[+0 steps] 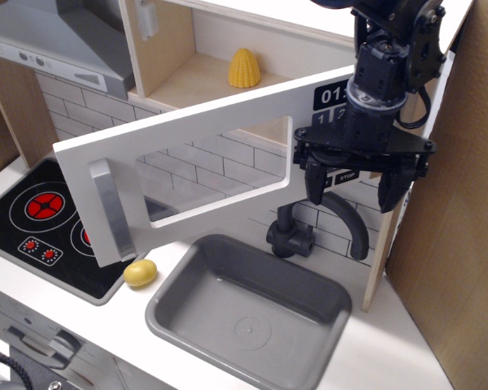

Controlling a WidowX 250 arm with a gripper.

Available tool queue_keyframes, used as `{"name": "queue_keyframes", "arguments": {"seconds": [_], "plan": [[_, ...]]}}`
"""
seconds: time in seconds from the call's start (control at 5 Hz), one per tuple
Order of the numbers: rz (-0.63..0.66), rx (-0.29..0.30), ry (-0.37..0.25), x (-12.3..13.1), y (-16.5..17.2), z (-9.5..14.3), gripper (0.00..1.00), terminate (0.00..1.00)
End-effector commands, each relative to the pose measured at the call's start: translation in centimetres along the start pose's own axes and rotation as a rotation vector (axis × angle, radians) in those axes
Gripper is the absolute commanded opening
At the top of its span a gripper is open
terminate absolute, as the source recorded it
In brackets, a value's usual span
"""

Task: Close microwave

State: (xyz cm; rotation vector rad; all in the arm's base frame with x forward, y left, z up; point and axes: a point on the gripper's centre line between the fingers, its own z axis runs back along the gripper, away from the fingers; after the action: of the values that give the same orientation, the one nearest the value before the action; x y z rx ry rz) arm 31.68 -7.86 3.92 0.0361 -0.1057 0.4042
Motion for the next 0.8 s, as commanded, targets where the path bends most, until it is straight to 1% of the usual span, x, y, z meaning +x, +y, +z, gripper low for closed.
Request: {"name": "queue_keyframes", "arguments": {"seconds": [0.0, 0.2, 0.4, 0.6], "plan": [[0.0, 0.0, 0.0, 0.0, 0.0, 0.0, 1.0, 0.0], [-0.005, -0.011, 0.035, -1.1, 1.7, 0.6, 1.0, 0.0], [-0.035, -0.027, -0.005, -2.7, 3.8, 1.0, 1.0, 0.0], [-0.045, -0.044, 0.003, -3.7, 6.2, 1.9, 1.0, 0.0]]}}
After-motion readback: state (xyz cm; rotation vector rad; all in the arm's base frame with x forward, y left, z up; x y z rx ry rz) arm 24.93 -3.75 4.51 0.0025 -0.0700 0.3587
